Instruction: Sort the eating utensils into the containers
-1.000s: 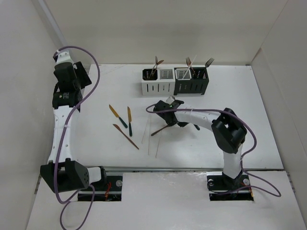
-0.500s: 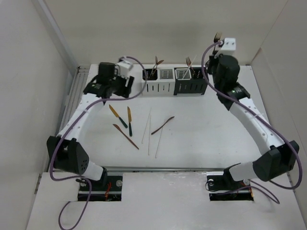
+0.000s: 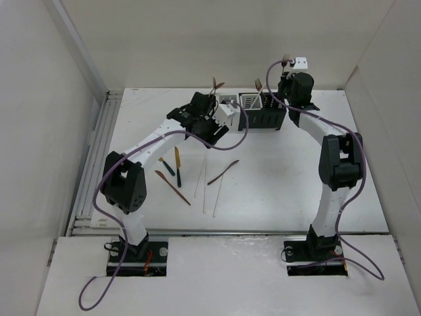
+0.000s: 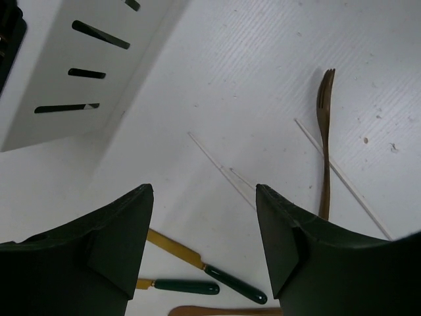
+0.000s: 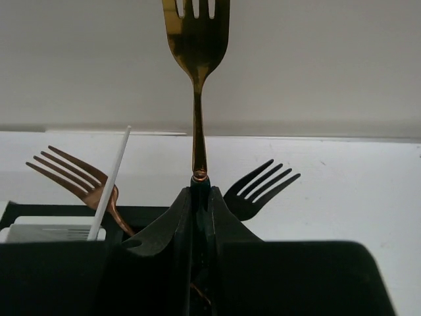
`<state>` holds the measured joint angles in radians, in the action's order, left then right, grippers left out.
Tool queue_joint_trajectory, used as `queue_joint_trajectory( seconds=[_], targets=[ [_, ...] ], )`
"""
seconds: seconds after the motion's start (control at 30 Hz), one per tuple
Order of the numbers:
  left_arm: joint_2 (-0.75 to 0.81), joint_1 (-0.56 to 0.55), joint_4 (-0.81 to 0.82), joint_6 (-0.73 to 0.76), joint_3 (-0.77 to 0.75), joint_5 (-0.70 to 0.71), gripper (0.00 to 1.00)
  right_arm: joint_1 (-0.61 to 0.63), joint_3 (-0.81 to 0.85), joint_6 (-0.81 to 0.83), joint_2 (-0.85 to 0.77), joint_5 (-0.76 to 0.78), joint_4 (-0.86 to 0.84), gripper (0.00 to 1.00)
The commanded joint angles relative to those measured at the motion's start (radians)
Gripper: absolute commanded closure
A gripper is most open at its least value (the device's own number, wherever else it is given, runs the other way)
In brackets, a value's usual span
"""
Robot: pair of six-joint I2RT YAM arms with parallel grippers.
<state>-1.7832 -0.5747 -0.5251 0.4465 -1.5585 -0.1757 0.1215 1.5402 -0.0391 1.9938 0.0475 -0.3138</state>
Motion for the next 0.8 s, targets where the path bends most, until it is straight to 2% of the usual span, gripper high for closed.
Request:
queue_joint_trajectory(
  seconds=[0.0,0.27,0.47,0.53,0.57,0.6,0.7,0.73,0.77],
  targets=[
    [-0.019,0.004,-0.033,-0.008,-0.064,-0.001,0.4,0.01,0.061,-0.031,-0.035,-0.055,-0.122,1.0],
    [-0.073,0.004,-0.001,-0.018,-0.064,-0.111,0.38,0.01,-0.041,-0.084,-0.026,-0.038,-0.122,1.0],
    [-0.105,-0.005,0.008,-0.04,-0.02,-0.102,0.38,0.038,-0.134,-0.103,-0.046,-0.008,-0.111,1.0],
    [-0.105,-0.014,0.017,-0.054,0.017,-0.102,0.38,0.047,-0.134,-0.113,-0.056,0.003,-0.111,0.96],
    [-0.105,-0.014,0.03,-0.064,0.027,-0.102,0.38,0.047,-0.134,-0.122,-0.056,0.003,-0.111,0.92],
    [-0.105,-0.014,0.04,-0.065,0.038,-0.102,0.38,0.047,-0.134,-0.122,-0.056,-0.006,-0.111,0.8],
    [-0.105,-0.037,0.049,-0.054,0.072,-0.093,0.35,0.047,-0.123,-0.122,-0.069,-0.035,-0.078,0.54],
    [-0.105,-0.048,0.05,-0.054,0.072,-0.093,0.35,0.047,-0.123,-0.131,-0.087,-0.035,-0.077,0.42],
    [-0.105,-0.062,0.05,-0.03,0.083,-0.093,0.34,0.047,-0.132,-0.142,-0.098,-0.047,-0.077,0.39]
  ],
)
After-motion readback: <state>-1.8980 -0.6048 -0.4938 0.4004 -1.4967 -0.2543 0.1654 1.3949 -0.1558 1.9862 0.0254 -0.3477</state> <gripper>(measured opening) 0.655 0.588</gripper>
